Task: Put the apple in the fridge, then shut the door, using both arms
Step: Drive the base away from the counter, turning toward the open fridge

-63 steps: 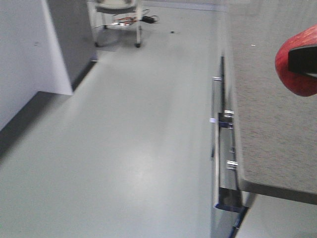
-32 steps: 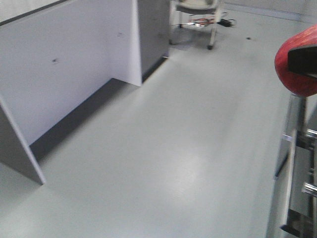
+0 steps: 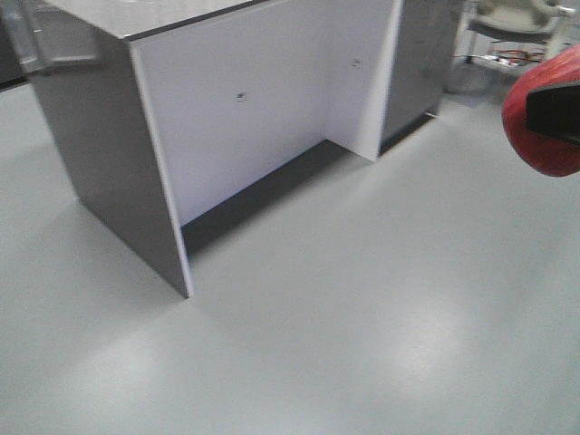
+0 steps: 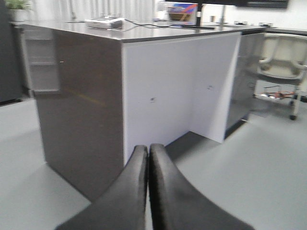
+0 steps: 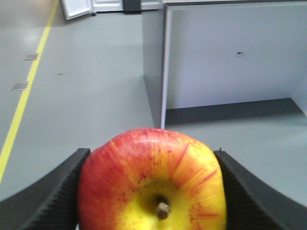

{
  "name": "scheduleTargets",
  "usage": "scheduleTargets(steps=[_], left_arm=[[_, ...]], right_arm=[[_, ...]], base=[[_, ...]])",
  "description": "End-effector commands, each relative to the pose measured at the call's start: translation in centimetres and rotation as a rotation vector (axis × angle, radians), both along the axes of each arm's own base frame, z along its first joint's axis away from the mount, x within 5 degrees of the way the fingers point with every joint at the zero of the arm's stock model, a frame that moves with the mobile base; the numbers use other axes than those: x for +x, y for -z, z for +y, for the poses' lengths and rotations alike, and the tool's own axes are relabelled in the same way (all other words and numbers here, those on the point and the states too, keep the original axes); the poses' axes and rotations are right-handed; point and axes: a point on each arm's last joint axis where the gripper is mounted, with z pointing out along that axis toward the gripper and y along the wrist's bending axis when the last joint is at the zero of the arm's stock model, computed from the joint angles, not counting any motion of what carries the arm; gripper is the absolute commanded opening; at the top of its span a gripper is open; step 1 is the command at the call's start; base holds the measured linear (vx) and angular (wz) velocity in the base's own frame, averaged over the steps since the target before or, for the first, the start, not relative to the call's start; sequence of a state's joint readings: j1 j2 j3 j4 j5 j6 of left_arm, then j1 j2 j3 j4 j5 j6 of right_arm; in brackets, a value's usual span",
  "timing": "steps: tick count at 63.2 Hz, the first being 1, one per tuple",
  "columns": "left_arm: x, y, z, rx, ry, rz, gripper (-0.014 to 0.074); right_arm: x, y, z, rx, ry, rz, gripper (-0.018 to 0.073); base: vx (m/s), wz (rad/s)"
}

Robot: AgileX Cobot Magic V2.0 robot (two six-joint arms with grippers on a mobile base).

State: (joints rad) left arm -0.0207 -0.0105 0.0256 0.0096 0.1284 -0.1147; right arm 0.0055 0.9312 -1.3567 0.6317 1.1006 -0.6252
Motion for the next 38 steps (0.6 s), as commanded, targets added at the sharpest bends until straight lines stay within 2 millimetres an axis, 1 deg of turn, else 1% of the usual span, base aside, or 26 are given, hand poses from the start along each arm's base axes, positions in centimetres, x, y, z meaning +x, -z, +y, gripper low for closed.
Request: scheduleTargets(steps=[1, 38], left_arm=[[-0.01, -0.05, -0.01, -0.017, 0.000, -0.068, -0.0006], [-0.01, -0.05, -0.01, -0.017, 0.000, -0.068, -0.0006]], right_arm=[[-0.23, -1.28, 0.05, 0.048, 0.012, -0.077, -0.0003], [-0.23, -1.28, 0.05, 0.048, 0.012, -0.077, -0.0003]], base=[[-0.03, 0.49], [-0.03, 0.54]])
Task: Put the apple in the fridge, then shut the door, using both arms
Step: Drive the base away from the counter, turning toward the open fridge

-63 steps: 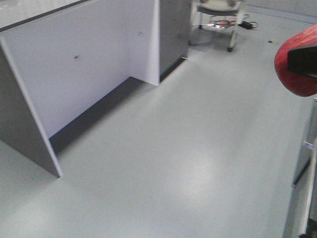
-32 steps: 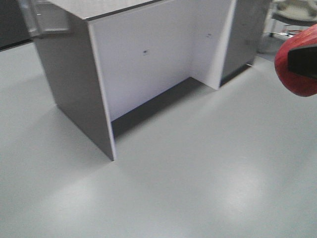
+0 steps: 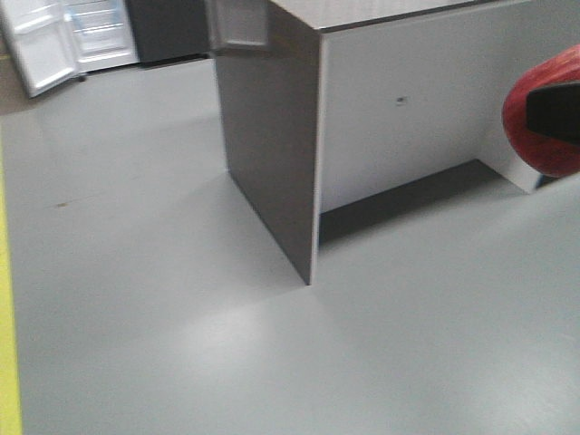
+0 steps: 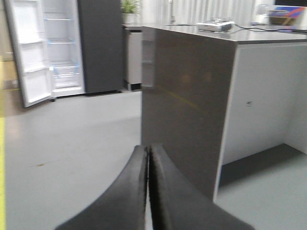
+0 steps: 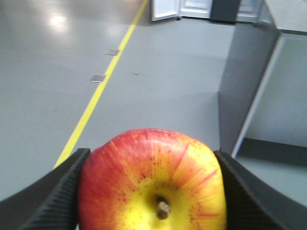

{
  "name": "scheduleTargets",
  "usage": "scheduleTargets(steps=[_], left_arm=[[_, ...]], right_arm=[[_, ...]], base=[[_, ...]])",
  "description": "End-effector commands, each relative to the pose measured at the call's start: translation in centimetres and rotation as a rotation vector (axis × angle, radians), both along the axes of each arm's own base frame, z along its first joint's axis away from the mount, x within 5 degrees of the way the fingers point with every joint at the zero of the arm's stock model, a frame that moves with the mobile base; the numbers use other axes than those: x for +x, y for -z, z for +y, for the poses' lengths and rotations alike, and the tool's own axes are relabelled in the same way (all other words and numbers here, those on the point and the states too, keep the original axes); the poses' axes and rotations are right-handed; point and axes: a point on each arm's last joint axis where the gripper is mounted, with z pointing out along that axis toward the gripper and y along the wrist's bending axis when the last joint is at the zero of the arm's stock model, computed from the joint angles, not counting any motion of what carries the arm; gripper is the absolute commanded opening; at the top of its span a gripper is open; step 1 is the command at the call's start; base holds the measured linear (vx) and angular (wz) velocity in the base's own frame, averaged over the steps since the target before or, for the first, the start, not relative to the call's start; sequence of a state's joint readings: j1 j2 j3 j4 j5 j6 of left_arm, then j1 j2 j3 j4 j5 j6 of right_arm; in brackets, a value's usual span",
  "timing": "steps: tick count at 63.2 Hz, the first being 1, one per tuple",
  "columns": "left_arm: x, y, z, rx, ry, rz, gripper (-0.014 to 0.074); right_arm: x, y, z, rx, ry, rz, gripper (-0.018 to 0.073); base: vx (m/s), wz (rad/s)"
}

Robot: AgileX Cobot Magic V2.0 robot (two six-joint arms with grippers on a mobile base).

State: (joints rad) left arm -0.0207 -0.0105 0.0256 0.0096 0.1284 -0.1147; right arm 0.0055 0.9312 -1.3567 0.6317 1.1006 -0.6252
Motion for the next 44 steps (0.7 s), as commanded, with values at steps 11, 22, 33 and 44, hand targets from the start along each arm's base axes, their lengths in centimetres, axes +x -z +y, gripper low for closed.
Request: scheduleTargets(steps=[11, 22, 33, 44], left_arm=[[-0.01, -0.05, -0.01, -0.017, 0.000, -0.068, -0.0006], [-0.01, -0.05, -0.01, -0.017, 0.000, -0.068, -0.0006], [-0.01, -0.05, -0.01, -0.017, 0.000, -0.068, -0.0006], [-0.01, -0.05, -0.01, -0.017, 0.000, -0.068, -0.0006]], right_arm=[[-0.23, -1.28, 0.05, 0.048, 0.012, -0.077, -0.0003], [-0.23, -1.28, 0.05, 0.047, 0.013, -0.077, -0.0003], [-0.23, -1.28, 0.05, 0.047, 0.013, -0.077, -0.0003], [-0.23, -1.28, 0.05, 0.047, 0.013, -0.077, -0.0003]], base=[[-0.01, 0.51], [0.02, 0.40], [0.05, 0.29], [0.08, 0.30]])
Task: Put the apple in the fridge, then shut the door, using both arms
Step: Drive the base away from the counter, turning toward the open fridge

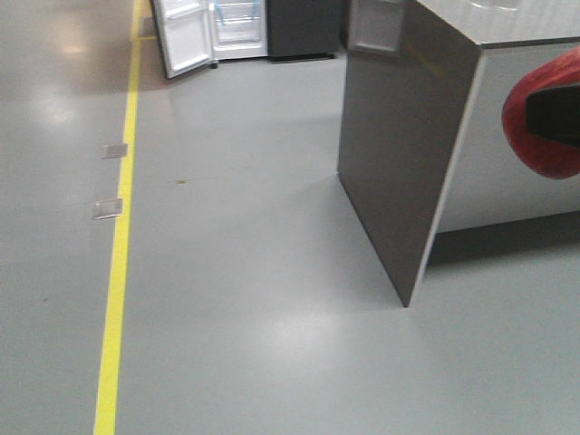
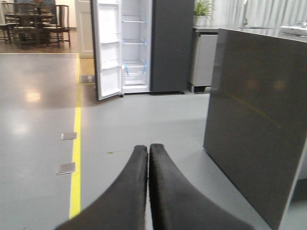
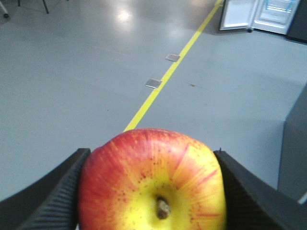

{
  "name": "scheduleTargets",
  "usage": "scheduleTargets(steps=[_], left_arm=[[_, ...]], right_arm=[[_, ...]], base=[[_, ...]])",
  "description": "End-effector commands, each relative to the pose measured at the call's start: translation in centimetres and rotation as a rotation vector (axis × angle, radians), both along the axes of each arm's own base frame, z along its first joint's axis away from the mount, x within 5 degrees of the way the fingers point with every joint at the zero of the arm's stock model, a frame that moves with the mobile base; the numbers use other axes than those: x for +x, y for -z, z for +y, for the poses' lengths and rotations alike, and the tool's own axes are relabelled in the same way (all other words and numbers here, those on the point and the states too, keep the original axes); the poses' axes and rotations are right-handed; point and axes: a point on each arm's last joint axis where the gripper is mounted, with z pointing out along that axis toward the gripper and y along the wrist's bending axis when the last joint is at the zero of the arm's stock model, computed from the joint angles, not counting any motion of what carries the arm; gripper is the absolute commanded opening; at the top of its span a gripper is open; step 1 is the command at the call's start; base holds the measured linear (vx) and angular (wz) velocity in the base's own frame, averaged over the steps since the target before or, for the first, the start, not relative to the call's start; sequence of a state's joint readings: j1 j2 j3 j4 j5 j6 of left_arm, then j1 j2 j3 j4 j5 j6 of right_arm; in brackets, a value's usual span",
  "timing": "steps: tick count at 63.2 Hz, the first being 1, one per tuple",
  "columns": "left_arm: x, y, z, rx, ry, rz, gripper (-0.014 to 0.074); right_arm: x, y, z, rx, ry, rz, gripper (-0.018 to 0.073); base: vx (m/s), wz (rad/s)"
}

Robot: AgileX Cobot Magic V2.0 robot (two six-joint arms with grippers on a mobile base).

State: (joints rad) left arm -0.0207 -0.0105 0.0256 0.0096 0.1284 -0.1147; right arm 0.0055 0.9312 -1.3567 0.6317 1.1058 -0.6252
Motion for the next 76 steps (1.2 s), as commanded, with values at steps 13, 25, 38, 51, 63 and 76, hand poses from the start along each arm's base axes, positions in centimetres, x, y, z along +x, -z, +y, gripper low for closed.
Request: scheduleTargets(steps=[13, 25, 38, 51, 63, 76], left_arm=[[-0.01, -0.05, -0.01, -0.017, 0.000, -0.068, -0.0006], [-0.01, -0.05, -0.01, -0.017, 0.000, -0.068, -0.0006], [-0.01, -0.05, -0.01, -0.017, 0.000, -0.068, -0.0006], [-0.01, -0.05, -0.01, -0.017, 0.000, -0.068, -0.0006], [-0.01, -0.05, -0.01, -0.017, 0.000, -0.068, -0.0006], [-0.01, -0.05, -0.01, -0.017, 0.000, -0.068, -0.0006]], right_arm=[[-0.20, -1.32, 0.04, 0.049, 0.015, -0.082, -0.0003], [-0.20, -1.32, 0.04, 0.049, 0.015, -0.082, -0.0003], [-0.20, -1.32, 0.04, 0.049, 0.015, -0.082, -0.0003], [-0.20, -1.32, 0.04, 0.049, 0.015, -0.082, -0.0003], [-0.20, -1.32, 0.04, 0.049, 0.015, -0.082, -0.0003], [-0.20, -1.32, 0.04, 0.049, 0.015, -0.082, -0.0003]], base=[[0.09, 0.37], [0.10, 0.36], [0.12, 0.27], [0.13, 0.17], [0.16, 0.09], [0.19, -0.01]])
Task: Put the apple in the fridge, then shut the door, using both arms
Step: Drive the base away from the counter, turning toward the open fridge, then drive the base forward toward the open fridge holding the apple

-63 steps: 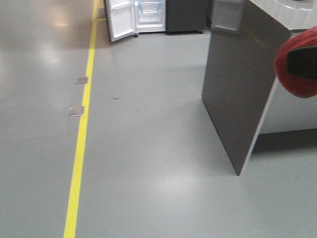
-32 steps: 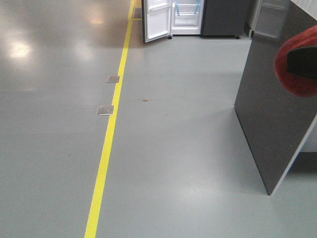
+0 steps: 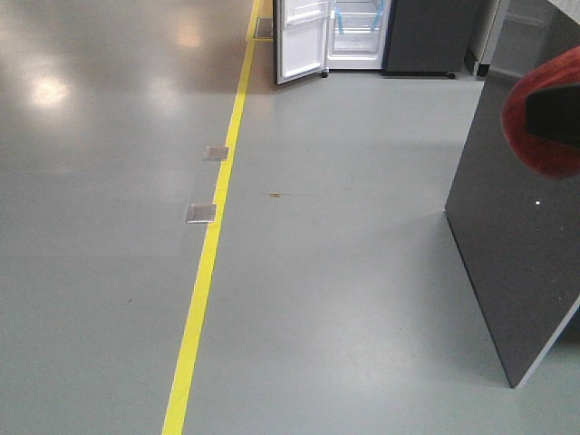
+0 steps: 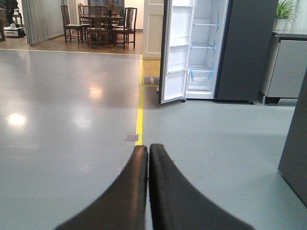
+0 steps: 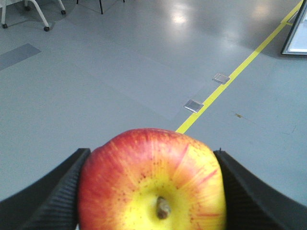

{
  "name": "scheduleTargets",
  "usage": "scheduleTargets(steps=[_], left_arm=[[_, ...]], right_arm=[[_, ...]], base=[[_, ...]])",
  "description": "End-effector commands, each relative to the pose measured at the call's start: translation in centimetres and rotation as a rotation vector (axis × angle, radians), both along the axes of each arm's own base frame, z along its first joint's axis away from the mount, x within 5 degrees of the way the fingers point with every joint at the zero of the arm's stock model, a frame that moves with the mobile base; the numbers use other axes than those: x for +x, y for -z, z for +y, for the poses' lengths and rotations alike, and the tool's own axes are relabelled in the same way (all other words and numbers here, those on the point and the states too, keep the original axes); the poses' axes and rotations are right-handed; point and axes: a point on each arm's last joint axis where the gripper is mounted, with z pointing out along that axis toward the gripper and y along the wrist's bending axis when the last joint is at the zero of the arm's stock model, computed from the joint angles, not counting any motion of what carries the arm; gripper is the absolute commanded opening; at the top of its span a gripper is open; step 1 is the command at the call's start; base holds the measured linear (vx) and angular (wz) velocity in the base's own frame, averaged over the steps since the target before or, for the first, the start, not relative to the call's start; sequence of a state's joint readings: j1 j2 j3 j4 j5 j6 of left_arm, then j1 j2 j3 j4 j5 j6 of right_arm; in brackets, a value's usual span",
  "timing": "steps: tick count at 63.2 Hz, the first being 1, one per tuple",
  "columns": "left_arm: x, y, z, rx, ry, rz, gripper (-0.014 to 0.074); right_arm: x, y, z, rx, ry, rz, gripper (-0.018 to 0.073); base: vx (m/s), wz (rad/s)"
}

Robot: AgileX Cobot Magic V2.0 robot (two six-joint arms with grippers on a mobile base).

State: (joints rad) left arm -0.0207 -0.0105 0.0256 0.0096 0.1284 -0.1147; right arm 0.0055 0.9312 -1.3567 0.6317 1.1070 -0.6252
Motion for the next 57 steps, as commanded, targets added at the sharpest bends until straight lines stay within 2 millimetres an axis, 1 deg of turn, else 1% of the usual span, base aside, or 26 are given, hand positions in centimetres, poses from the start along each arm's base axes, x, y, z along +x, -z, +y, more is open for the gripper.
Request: scheduleTargets(steps=[1, 57], left_arm=[[-0.01, -0.05, -0.01, -0.017, 0.000, -0.068, -0.0006], [-0.01, -0.05, -0.01, -0.017, 0.000, -0.068, -0.0006]], right_arm=[[-0.19, -1.32, 0.03, 0.049, 0.016, -0.083, -0.0003], [-0.19, -1.32, 0.03, 0.049, 0.016, -0.083, -0.0003]], base=[[0.21, -0.04], [0.24, -0.01]])
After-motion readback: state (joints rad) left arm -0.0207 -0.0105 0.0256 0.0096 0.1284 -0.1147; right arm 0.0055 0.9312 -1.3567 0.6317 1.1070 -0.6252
